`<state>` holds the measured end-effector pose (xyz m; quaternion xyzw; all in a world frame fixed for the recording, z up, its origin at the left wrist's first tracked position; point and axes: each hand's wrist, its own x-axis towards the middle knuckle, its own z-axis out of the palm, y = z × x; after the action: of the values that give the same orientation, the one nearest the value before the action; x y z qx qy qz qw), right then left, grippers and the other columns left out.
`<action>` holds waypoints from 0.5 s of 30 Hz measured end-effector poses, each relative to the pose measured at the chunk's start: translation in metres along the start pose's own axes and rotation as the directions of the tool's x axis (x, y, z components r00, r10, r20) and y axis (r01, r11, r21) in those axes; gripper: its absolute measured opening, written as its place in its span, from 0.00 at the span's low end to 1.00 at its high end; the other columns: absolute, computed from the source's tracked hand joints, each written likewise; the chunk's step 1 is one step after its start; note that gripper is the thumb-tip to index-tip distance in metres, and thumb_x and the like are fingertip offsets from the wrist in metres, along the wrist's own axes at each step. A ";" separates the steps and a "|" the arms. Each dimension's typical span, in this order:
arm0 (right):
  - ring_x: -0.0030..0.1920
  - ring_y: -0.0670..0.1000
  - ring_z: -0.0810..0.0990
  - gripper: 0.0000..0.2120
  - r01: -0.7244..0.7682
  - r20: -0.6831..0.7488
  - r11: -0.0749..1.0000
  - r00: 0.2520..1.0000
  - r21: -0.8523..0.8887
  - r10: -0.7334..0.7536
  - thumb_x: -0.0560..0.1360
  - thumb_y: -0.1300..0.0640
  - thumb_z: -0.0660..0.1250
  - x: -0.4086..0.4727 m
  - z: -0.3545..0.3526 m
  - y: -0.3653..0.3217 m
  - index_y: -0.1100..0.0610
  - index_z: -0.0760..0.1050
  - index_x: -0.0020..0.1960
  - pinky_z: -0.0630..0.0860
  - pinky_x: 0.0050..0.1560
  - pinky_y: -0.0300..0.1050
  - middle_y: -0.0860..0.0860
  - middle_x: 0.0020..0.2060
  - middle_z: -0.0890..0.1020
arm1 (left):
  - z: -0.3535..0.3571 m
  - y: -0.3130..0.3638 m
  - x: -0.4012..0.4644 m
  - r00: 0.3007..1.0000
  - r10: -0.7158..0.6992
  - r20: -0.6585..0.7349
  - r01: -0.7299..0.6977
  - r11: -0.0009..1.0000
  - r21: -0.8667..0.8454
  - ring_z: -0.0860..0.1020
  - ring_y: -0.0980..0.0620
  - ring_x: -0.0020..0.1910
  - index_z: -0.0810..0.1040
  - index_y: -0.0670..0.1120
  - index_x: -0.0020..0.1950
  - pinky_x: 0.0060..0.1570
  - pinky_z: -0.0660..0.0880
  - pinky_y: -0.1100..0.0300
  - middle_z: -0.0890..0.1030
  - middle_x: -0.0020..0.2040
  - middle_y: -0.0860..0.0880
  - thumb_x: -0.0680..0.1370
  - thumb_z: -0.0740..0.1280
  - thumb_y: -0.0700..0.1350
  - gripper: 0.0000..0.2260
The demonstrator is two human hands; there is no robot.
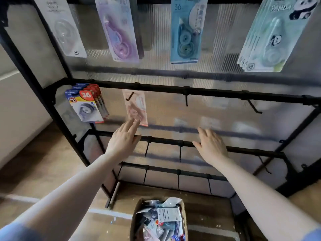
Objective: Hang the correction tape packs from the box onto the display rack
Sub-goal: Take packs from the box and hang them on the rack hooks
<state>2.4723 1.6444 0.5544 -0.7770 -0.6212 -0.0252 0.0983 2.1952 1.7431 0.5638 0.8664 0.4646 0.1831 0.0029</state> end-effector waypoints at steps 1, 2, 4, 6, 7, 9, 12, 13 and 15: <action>0.68 0.55 0.67 0.28 0.004 0.026 1.000 1.000 0.000 -0.004 0.80 0.46 0.57 -0.005 0.011 0.006 0.57 0.56 0.75 0.67 0.65 0.47 0.55 0.70 0.66 | 0.013 0.005 -0.008 0.999 -0.030 0.033 0.030 1.000 -0.005 0.64 0.41 0.70 0.61 0.44 0.74 0.66 0.64 0.47 0.64 0.73 0.42 0.79 0.62 0.49 0.25; 0.68 0.55 0.67 0.27 0.004 0.052 1.000 0.999 0.004 -0.004 0.80 0.46 0.57 -0.010 0.023 0.013 0.57 0.56 0.74 0.66 0.66 0.48 0.55 0.70 0.66 | 0.025 0.010 -0.016 0.996 -0.059 0.069 0.060 0.998 -0.010 0.63 0.42 0.71 0.60 0.45 0.74 0.67 0.62 0.48 0.63 0.73 0.43 0.80 0.60 0.50 0.25; 0.68 0.56 0.67 0.27 -0.004 0.101 1.000 0.995 0.014 0.003 0.80 0.46 0.57 -0.023 0.047 0.023 0.56 0.57 0.74 0.67 0.65 0.49 0.55 0.70 0.66 | 0.052 0.019 -0.032 0.985 -0.104 0.136 0.108 0.994 -0.021 0.60 0.43 0.72 0.59 0.46 0.75 0.69 0.59 0.49 0.60 0.75 0.44 0.80 0.59 0.50 0.24; 0.67 0.57 0.68 0.26 -0.015 0.162 1.000 0.987 0.019 0.012 0.80 0.47 0.56 -0.037 0.073 0.031 0.56 0.57 0.74 0.68 0.63 0.50 0.56 0.70 0.66 | 0.078 0.026 -0.049 0.971 -0.131 0.201 0.140 0.990 -0.031 0.59 0.44 0.73 0.58 0.47 0.75 0.69 0.57 0.50 0.59 0.75 0.44 0.80 0.59 0.50 0.24; 0.67 0.57 0.68 0.26 -0.013 0.191 1.000 0.981 0.019 0.009 0.80 0.47 0.56 -0.045 0.086 0.034 0.56 0.57 0.74 0.68 0.63 0.50 0.56 0.69 0.66 | 0.091 0.029 -0.058 0.964 -0.133 0.229 0.144 0.989 -0.032 0.58 0.44 0.73 0.59 0.47 0.75 0.69 0.58 0.50 0.59 0.75 0.44 0.80 0.59 0.50 0.24; 0.68 0.57 0.67 0.26 -0.008 0.246 1.000 0.969 0.018 0.003 0.80 0.48 0.57 -0.060 0.112 0.038 0.56 0.56 0.74 0.67 0.64 0.50 0.57 0.69 0.66 | 0.116 0.032 -0.076 0.950 -0.124 0.285 0.138 0.990 -0.028 0.59 0.44 0.73 0.59 0.45 0.75 0.69 0.59 0.50 0.60 0.74 0.43 0.80 0.59 0.49 0.24; 0.68 0.57 0.66 0.26 -0.019 0.325 0.999 0.946 0.027 0.009 0.80 0.48 0.57 -0.080 0.153 0.043 0.57 0.57 0.74 0.65 0.66 0.50 0.57 0.69 0.67 | 0.153 0.030 -0.099 0.927 -0.136 0.348 0.163 0.986 -0.048 0.62 0.43 0.72 0.63 0.44 0.73 0.68 0.60 0.49 0.63 0.73 0.42 0.79 0.61 0.48 0.23; 0.68 0.57 0.66 0.26 -0.028 0.348 0.999 0.937 0.034 0.014 0.80 0.49 0.57 -0.086 0.166 0.043 0.57 0.57 0.74 0.65 0.66 0.50 0.57 0.68 0.67 | 0.165 0.028 -0.107 0.919 -0.137 0.370 0.167 0.985 -0.048 0.62 0.43 0.71 0.64 0.44 0.73 0.68 0.61 0.47 0.64 0.73 0.42 0.79 0.61 0.49 0.23; 0.68 0.56 0.66 0.26 -0.046 0.388 0.998 0.921 0.042 0.026 0.80 0.49 0.57 -0.098 0.193 0.042 0.57 0.57 0.74 0.64 0.66 0.50 0.57 0.68 0.67 | 0.192 0.020 -0.122 0.898 -0.133 0.419 0.163 0.986 -0.035 0.62 0.43 0.72 0.63 0.45 0.73 0.68 0.62 0.46 0.63 0.73 0.43 0.79 0.59 0.51 0.24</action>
<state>2.4752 1.5768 0.3447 -0.7754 -0.6143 0.1461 -0.0065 2.2119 1.6648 0.3494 0.8469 0.5113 0.0101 0.1456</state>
